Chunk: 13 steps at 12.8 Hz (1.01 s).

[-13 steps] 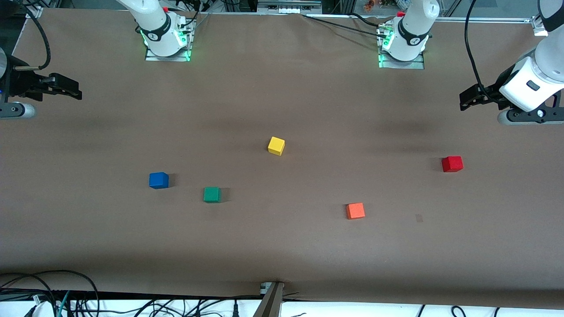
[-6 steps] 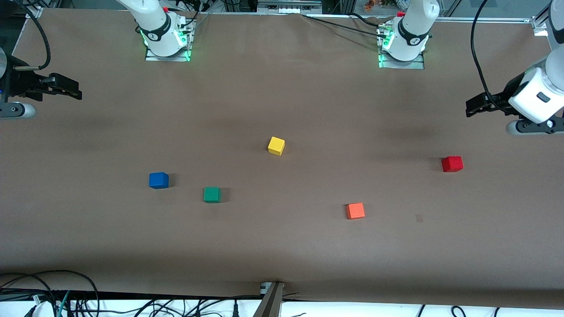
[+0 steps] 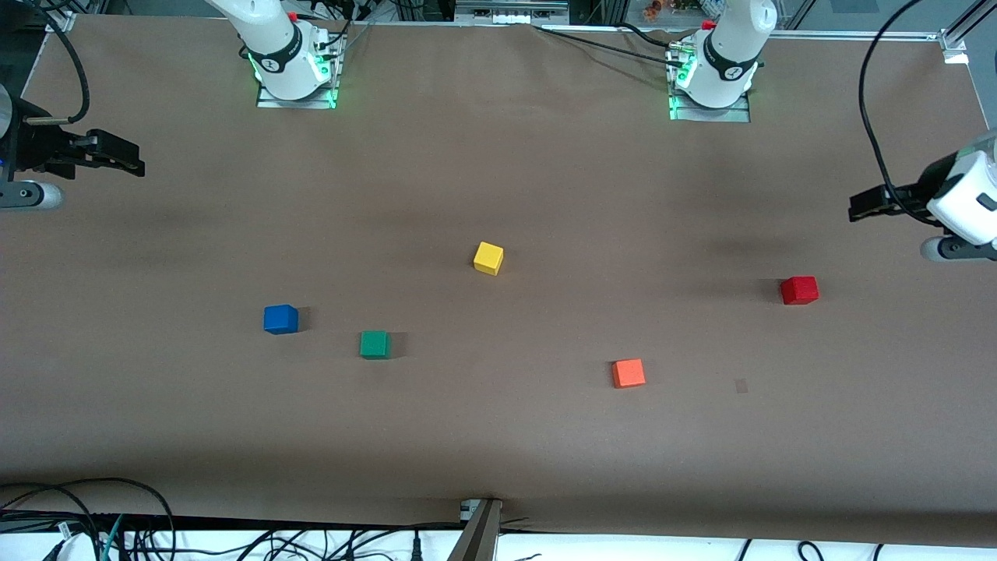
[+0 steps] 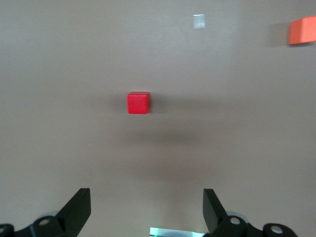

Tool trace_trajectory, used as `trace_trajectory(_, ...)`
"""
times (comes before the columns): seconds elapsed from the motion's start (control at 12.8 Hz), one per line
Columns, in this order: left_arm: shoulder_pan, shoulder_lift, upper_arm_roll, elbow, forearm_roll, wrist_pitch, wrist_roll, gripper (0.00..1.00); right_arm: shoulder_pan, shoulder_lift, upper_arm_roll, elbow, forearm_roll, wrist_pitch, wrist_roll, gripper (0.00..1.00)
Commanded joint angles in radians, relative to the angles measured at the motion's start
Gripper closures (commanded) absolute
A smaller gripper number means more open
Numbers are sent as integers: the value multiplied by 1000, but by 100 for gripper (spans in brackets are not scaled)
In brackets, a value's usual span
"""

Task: Pass red block to right arm, stack on blue
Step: 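Move the left gripper down over the red cube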

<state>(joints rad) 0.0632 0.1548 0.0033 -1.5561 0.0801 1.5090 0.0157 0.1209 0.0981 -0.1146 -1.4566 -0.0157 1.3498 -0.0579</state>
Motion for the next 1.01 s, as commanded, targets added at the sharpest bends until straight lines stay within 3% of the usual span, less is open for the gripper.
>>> trace_trajectory(0.0,56,72,-6,-33,20,94,84,0,-3,3,1,13,3,-3,9,0)
trace_trajectory(0.55,105,173,-5,-393,21,682,110,0,-3,3,1,13,3,-3,9,0)
trace_trajectory(0.94,130,270,-6,-479,21,885,165,0,-3,3,1,13,3,-3,9,0)
